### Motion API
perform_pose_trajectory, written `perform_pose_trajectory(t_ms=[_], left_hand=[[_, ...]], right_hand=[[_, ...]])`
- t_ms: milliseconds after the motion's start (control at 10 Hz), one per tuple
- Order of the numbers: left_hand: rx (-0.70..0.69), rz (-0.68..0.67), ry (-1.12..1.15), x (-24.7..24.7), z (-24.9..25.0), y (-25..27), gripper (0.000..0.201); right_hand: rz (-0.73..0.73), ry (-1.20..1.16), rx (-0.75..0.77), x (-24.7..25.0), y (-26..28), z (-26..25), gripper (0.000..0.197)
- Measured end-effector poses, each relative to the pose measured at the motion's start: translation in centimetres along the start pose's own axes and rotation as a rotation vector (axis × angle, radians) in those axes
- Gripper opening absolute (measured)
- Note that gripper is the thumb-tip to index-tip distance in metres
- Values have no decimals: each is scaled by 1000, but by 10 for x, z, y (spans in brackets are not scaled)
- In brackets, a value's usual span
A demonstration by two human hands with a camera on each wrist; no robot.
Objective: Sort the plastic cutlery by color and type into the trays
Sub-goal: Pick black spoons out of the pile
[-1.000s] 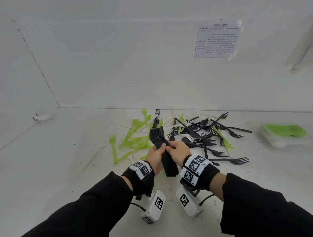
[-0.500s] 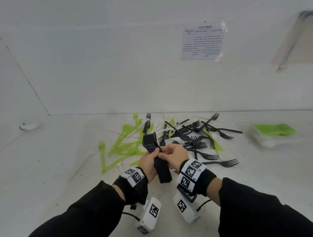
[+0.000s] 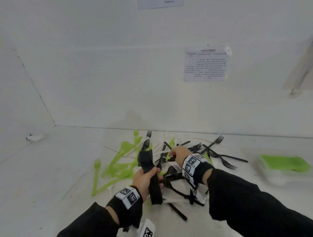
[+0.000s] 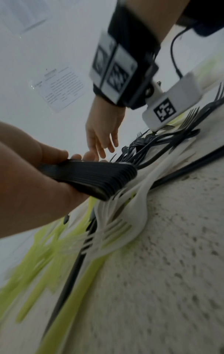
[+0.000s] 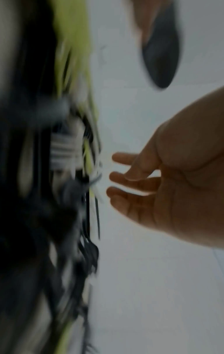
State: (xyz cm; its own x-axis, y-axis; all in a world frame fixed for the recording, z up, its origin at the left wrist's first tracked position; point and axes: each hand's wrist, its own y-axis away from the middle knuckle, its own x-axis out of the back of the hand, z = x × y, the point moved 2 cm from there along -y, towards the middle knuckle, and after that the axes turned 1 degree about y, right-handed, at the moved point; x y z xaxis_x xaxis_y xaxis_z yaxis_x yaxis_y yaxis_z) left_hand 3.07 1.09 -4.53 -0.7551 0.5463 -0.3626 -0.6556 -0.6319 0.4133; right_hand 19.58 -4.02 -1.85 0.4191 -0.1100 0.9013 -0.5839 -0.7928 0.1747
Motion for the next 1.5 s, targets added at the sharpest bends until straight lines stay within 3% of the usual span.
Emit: perform_pose_trajectory(t_ms=[100, 300, 400, 500, 600, 700, 800, 900, 1100, 1400, 1500], left_hand=[[-3, 43, 22, 1, 3, -5, 6], [-20, 135, 49, 16, 4, -10, 4], [-18, 158, 65, 24, 2, -8, 5], [-15, 169, 74, 28, 0, -3, 6], [-15, 175, 66, 30, -2, 0, 5], [-21, 177, 66, 30, -2, 2, 5], [-22, 178, 62, 29, -1, 4, 4], [-22, 169, 69, 28, 1, 7, 4], [-29, 173, 70, 35, 5, 10, 6], [-23, 178, 74, 38, -1, 12, 7], [-24, 172, 68, 38, -3, 13, 8]], right_hand=[[-119, 206, 39, 3, -29, 19, 36], [-197, 327, 85, -7, -44, 32, 32], [-203, 439, 142, -1, -40, 35, 31], [-56, 644, 247, 16, -28, 41, 30], [68, 573, 195, 28, -22, 44, 31], [105, 298, 213, 22, -18, 35, 27], [-112, 308, 287, -2, -8, 20, 17], [-248, 350, 305, -19, -8, 13, 43], [-187, 213, 359, -17, -8, 13, 23], [-222, 232, 418, -28, -3, 1, 41], [-174, 216, 351, -28, -6, 1, 39]])
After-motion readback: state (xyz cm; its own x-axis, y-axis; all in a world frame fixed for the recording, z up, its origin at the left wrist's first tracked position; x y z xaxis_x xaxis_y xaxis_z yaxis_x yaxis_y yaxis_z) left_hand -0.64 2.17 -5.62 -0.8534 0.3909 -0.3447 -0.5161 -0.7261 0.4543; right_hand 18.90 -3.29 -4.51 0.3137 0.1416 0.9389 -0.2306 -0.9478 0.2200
